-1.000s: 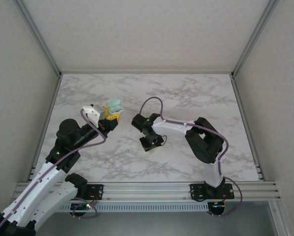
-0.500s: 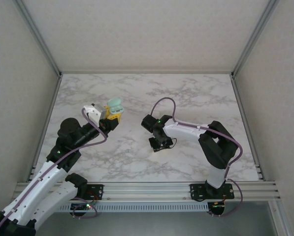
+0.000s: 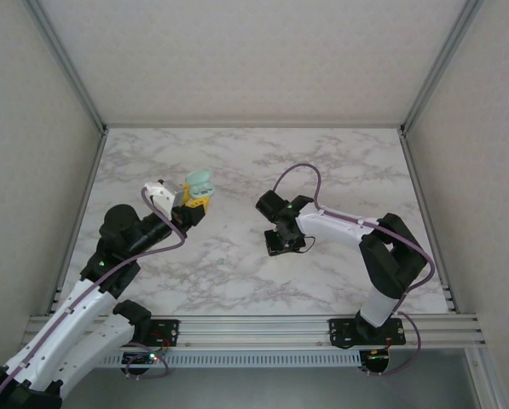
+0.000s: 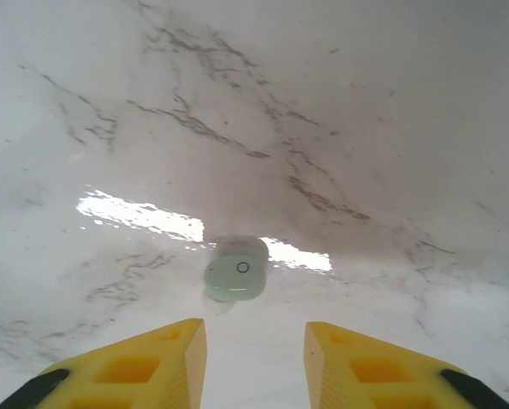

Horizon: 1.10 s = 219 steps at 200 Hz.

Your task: Insert the wireless bluetooth earbuds into the charging case

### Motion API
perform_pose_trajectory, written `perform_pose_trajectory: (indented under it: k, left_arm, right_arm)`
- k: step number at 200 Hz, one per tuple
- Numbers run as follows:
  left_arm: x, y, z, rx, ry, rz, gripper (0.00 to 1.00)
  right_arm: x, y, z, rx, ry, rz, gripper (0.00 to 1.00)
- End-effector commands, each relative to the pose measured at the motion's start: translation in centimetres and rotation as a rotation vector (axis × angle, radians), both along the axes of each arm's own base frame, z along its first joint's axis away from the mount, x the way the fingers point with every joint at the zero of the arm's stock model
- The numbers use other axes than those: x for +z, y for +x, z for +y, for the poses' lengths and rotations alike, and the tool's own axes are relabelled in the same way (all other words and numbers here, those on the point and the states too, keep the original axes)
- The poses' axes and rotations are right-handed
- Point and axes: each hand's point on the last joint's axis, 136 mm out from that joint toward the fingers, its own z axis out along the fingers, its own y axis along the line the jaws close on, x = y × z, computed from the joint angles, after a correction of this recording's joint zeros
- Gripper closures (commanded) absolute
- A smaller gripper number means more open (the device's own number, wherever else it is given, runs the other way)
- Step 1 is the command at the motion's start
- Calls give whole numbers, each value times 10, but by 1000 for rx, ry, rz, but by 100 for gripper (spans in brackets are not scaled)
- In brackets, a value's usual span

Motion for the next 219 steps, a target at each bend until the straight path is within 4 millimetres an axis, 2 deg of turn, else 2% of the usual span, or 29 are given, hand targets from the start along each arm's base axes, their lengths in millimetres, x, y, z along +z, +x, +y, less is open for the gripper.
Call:
perform_pose_trajectory:
  k: [1, 45, 71, 144, 173, 219]
  left_arm:
    - [21, -2, 2, -1, -32, -42, 73]
    - [21, -2, 2, 1, -27, -46, 73]
    - [20, -1, 1, -6, -21, -44, 73]
    - [17, 1, -1, -9, -12, -40, 73]
    - [16, 1, -1, -7, -9, -38, 73]
    - [16, 2, -1, -7, -9, -36, 73]
  right_arm:
    - [0, 1, 4, -70, 20, 29, 62]
    - [-14, -5, 6, -317, 90, 65, 60]
    - [-18, -4, 6, -382, 98, 72, 58]
    - [-26, 0, 12, -384, 90, 85, 57]
    - [-25, 3, 17, -358, 89, 84, 61]
    - [-27, 6, 13, -320, 40, 77, 64]
